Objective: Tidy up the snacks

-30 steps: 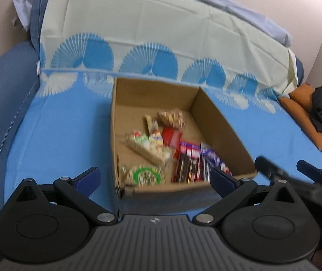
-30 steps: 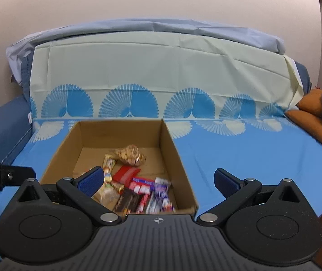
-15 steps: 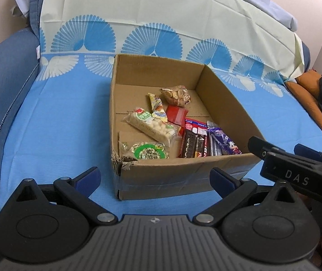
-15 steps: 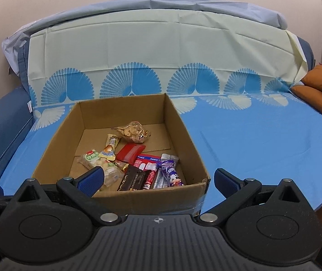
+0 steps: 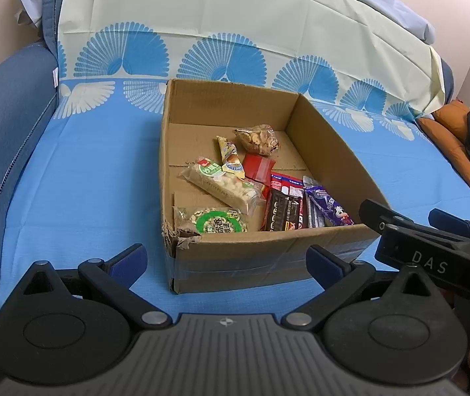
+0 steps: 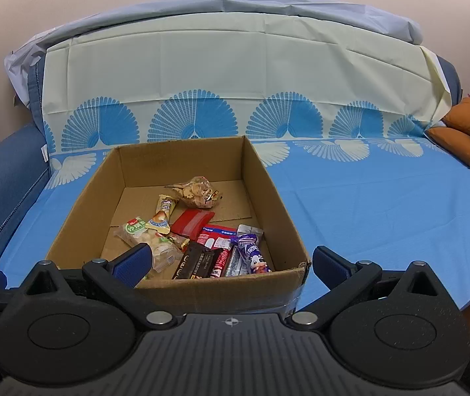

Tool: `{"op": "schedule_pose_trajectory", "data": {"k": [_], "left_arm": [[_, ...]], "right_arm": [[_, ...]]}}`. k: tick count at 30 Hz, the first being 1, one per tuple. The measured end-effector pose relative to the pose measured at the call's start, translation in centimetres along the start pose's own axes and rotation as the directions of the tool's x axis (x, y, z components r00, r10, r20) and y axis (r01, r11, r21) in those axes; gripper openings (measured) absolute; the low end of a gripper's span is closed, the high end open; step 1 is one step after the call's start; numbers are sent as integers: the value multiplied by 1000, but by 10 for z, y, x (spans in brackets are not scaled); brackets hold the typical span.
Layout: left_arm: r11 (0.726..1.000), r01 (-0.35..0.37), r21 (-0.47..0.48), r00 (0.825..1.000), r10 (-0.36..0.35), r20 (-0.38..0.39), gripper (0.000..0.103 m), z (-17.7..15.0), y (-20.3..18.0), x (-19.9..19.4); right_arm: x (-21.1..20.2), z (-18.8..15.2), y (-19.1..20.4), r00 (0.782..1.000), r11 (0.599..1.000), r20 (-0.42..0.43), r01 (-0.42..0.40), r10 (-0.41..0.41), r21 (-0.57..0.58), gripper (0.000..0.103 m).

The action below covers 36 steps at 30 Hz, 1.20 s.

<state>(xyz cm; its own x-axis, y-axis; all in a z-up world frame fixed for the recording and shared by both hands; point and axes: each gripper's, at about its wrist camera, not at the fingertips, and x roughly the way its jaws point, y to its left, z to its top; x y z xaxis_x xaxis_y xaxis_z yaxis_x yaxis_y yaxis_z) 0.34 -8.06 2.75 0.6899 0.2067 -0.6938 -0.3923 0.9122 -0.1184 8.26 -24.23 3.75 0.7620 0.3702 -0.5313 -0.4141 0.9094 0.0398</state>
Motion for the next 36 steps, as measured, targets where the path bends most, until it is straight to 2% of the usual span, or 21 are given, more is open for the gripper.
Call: {"op": "schedule_pose_trajectory", "data": {"k": [18, 36], "left_arm": [[1000, 9, -5, 1000, -9, 0, 102, -1, 2, 3], [999, 34, -13, 999, -35, -16, 102, 5, 7, 18]], "right_arm": [[2, 0, 2, 1000, 1000, -1, 5, -5, -23, 102], [18, 2, 3, 999, 1000, -44, 8, -8, -2, 102]]}}
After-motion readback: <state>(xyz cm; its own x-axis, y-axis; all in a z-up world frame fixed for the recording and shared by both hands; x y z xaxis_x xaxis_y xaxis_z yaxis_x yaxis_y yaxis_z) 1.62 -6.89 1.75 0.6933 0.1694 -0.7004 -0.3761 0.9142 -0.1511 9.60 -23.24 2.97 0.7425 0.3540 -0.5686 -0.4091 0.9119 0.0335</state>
